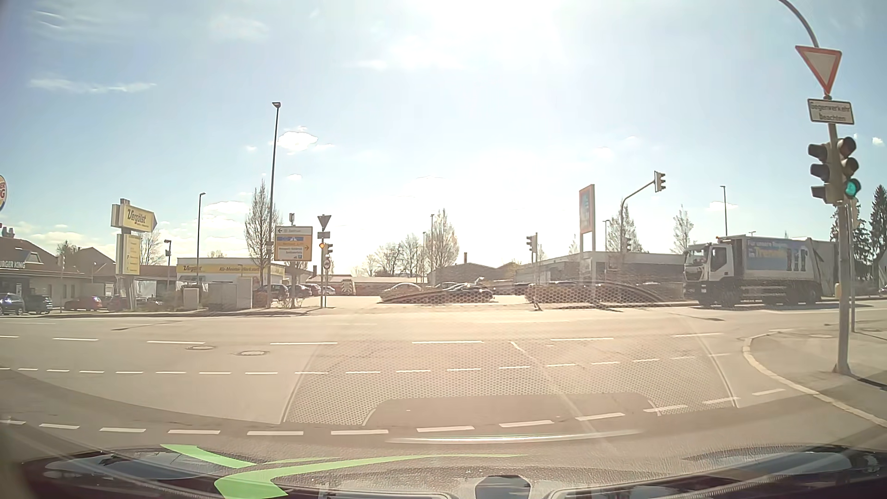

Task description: Follow the waypoints while adhering to traffic rules and regulations

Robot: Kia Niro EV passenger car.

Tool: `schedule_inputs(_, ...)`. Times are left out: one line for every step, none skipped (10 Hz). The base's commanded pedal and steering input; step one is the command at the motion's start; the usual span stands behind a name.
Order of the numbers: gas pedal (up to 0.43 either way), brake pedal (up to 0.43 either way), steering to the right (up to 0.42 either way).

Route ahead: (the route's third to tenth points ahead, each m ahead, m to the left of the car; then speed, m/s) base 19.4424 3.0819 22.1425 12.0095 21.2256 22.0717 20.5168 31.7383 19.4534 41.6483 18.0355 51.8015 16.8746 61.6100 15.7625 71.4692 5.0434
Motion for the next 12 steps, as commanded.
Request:
schedule_inputs(0.177,0.0,-0.025)
schedule_inputs(0.157,0.0,-0.039)
schedule_inputs(0.157,0.0,-0.05)
schedule_inputs(0.157,0.0,-0.061)
schedule_inputs(0.169,0.0,-0.075)
schedule_inputs(0.169,0.0,-0.089)
schedule_inputs(0.169,0.0,-0.108)
schedule_inputs(0.169,0.0,-0.131)
schedule_inputs(0.169,0.0,-0.148)
schedule_inputs(0.169,0.0,-0.169)
schedule_inputs(0.177,0.0,-0.185)
schedule_inputs(0.189,0.0,-0.199)
